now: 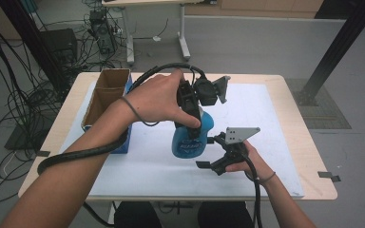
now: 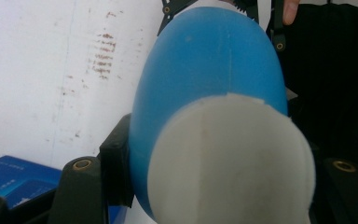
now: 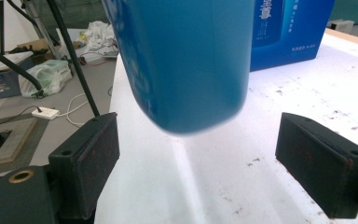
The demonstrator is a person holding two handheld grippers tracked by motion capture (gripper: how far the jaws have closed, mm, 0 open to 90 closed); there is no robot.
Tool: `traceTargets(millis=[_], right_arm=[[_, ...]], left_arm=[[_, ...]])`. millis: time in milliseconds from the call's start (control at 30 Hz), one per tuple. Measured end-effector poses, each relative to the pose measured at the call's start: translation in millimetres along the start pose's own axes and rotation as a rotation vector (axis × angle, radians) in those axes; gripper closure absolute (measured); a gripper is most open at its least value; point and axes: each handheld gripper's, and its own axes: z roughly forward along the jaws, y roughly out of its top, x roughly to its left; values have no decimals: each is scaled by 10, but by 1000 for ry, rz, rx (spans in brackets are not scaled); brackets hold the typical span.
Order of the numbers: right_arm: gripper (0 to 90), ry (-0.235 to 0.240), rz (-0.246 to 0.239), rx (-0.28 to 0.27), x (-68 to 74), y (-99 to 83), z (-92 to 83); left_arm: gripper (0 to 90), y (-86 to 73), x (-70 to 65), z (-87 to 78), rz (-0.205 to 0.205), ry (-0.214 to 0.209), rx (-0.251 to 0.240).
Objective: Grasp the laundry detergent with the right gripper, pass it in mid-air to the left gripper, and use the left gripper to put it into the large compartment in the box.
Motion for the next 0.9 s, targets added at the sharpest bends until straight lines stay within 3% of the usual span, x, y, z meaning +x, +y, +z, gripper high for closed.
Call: traceTargets(millis=[400,567,733,900], right_arm=[[127,-19,15,18,18,-57,-11],[122,-23,12,18,25,-51,-24],[118,-24,12,20,26,-53,-15],[119,-23,11,22,20,-50,-1]], left_arm=[[376,-94,97,-304,-55,11,-45],[375,-125,131,-432,-98,43,-49],[375,-182,189,-530,-162,62,-55],[375,-233,262,-618,-265,97,-52]])
